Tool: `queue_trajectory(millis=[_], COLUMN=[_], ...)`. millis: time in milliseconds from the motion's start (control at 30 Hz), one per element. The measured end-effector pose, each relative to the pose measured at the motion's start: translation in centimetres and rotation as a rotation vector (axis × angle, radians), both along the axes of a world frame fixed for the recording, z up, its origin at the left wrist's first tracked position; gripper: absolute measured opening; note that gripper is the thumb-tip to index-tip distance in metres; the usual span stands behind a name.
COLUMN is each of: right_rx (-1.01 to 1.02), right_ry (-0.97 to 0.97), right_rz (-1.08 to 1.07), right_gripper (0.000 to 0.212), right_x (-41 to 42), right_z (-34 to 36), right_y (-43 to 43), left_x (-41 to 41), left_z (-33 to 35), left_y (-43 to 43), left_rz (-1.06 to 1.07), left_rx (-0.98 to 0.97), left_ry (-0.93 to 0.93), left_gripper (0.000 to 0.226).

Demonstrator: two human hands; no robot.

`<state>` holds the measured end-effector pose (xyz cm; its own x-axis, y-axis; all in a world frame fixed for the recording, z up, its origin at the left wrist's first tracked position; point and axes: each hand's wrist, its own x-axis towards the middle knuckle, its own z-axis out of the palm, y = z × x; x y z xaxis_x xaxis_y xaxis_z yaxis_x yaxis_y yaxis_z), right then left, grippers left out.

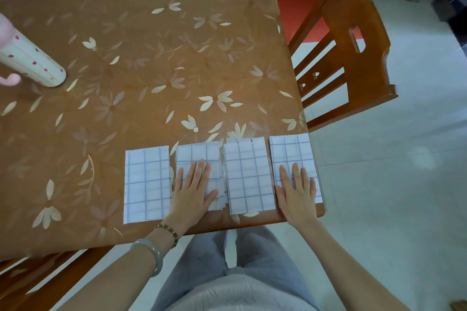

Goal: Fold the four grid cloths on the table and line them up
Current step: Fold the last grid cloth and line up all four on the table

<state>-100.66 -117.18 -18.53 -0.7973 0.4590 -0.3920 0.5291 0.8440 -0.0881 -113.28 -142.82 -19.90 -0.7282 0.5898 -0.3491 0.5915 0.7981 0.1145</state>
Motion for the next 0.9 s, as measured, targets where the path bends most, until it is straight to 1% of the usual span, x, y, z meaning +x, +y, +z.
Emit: queue_trajectory(millis=[100, 167, 233, 300, 333, 467, 600, 800, 900], right_rx=[-0.001, -0.007, -0.006, -0.016, -0.012, 0.008, 0.024, 0.053, 0.058], right_ry=[0.018, 0.051, 0.105, 0.139, 0.142, 0.04, -0.052, -0.055, -0.021], right_rz=[-0.006, 0.002, 0.036, 0.09, 0.13, 0.273, 0.292, 0.301, 0.316], right_gripper=[0.071, 0.066, 0.058, 0.056, 0.056, 0.058, 0.059, 0.06, 0.06], right_x=[0.0, -0.2, -0.7, -1.2, -1.4, -2.1, -1.7, -1.6, -1.7], right_z=[0.2, 0.7, 1.3, 1.8, 1.9, 1.6, 0.6, 0.3, 0.3], right_y=[0.1, 0.0, -0.5, -1.4, -2.1, -4.2, -4.7, -4.9, -5.0], left_x=[-0.2, -0.3, -0.8, -1.0, -1.0, -0.2, 0.7, 1.2, 1.2], left_z=[0.2, 0.6, 0.8, 0.8, 0.8, 0.4, 0.3, 0.1, 0.2], left_y=[0.0, -0.4, -1.5, -2.9, -3.5, -4.4, -4.4, -4.7, -4.6], left_rz=[-0.02, -0.002, 0.117, 0.227, 0.239, 0.183, 0.192, 0.175, 0.18], left_rx=[0.021, 0.047, 0.071, 0.062, 0.051, -0.034, -0.074, -0.051, -0.017], left_ry=[0.01, 0.041, 0.069, 0.082, 0.077, 0.021, 0.018, 0.038, 0.085], left_gripper=[0.074, 0.073, 0.072, 0.071, 0.071, 0.074, 0.076, 0.076, 0.075])
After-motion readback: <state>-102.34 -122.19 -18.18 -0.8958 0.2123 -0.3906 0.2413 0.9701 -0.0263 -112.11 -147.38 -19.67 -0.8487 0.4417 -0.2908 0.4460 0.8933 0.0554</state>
